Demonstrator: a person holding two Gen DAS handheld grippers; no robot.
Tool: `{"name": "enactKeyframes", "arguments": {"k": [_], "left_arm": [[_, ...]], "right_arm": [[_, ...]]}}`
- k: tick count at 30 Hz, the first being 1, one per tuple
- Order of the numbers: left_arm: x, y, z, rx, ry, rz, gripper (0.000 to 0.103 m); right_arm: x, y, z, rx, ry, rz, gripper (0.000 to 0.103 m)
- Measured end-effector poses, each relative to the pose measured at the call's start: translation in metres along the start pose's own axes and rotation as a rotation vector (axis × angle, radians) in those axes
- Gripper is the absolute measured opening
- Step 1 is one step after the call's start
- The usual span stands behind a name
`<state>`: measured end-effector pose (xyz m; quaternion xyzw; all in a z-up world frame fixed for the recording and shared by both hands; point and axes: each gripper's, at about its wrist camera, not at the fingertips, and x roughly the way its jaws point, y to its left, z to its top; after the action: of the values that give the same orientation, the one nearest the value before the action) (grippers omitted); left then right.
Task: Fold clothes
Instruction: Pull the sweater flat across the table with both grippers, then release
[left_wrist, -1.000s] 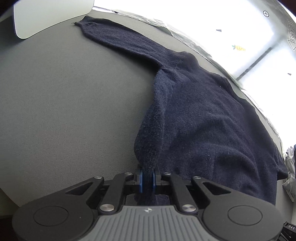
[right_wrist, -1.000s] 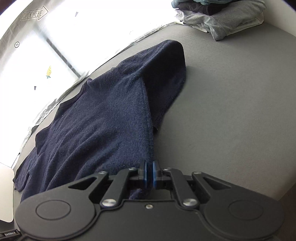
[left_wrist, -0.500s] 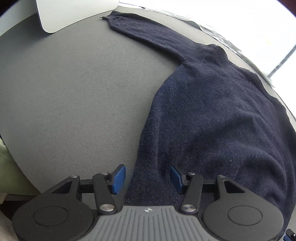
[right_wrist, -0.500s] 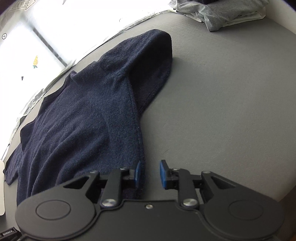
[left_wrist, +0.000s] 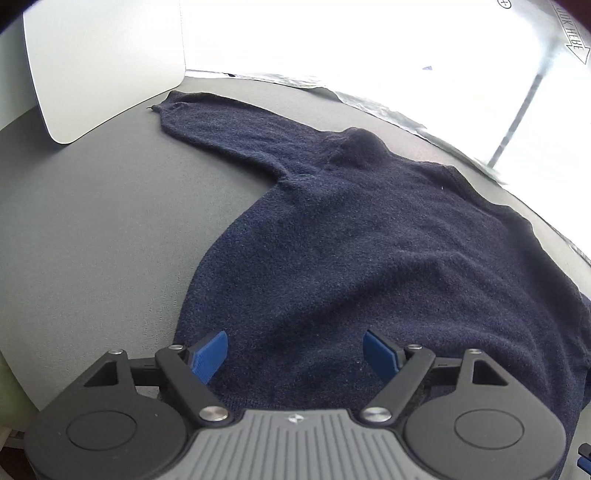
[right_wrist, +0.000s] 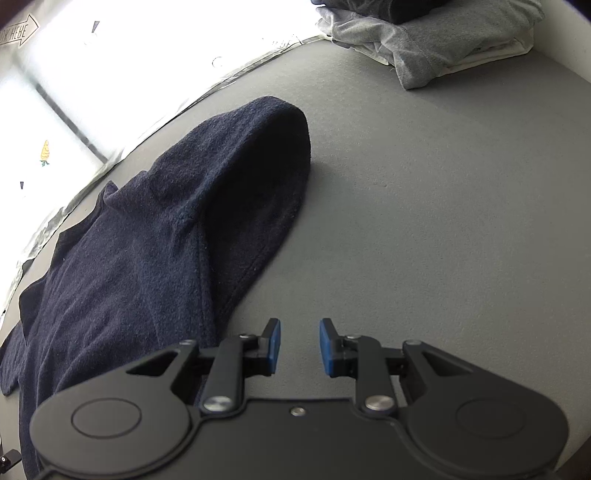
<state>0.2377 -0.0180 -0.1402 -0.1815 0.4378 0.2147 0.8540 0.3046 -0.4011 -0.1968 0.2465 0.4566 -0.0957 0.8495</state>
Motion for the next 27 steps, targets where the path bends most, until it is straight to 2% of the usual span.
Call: {"name": "enactKeyframes", "arguments": {"k": [9, 11, 13, 15, 18, 20, 21, 22, 24, 25, 26, 27], "left_arm": [[0.065, -0.066, 0.013, 0.180, 0.161, -0.006, 0.084], [0.075, -0.072, 0.014, 0.194, 0.184, 0.002, 0.085], [0.085, -0.074, 0.012, 0.191, 0.207, 0.015, 0.087], [0.092, -0.076, 0.011, 0.192, 0.225, 0.026, 0.095], [0.097, -0.082, 0.009, 0.221, 0.234, 0.031, 0.103], [0.098, -0.086, 0.007, 0.236, 0.224, 0.036, 0.103], [0.098, -0.086, 0.007, 0.237, 0.221, 0.037, 0.103], [0.098, -0.086, 0.007, 0.235, 0.220, 0.036, 0.103], [0.098, -0.086, 0.008, 0.232, 0.219, 0.034, 0.103], [0.098, -0.086, 0.008, 0.232, 0.219, 0.035, 0.103], [0.099, -0.086, 0.008, 0.232, 0.219, 0.035, 0.103], [0.099, -0.086, 0.008, 0.233, 0.219, 0.035, 0.103]], "right_arm": [[0.029, 0.001, 0.036, 0.033, -0.020, -0.010, 0.029], [0.037, 0.004, 0.046, 0.019, -0.036, -0.020, 0.037], [0.044, 0.010, 0.051, -0.030, -0.047, -0.049, 0.040], [0.049, 0.017, 0.053, -0.076, -0.055, -0.069, 0.041], [0.053, 0.025, 0.052, -0.135, -0.065, -0.073, 0.050], [0.056, 0.030, 0.052, -0.158, -0.073, -0.064, 0.061], [0.058, 0.032, 0.052, -0.164, -0.079, -0.063, 0.061], [0.059, 0.034, 0.051, -0.183, -0.086, -0.068, 0.060], [0.062, 0.041, 0.048, -0.250, -0.106, -0.104, 0.044], [0.064, 0.044, 0.047, -0.289, -0.117, -0.126, 0.034], [0.064, 0.046, 0.045, -0.327, -0.127, -0.106, 0.021], [0.064, 0.048, 0.045, -0.342, -0.139, -0.112, 0.015]]}}
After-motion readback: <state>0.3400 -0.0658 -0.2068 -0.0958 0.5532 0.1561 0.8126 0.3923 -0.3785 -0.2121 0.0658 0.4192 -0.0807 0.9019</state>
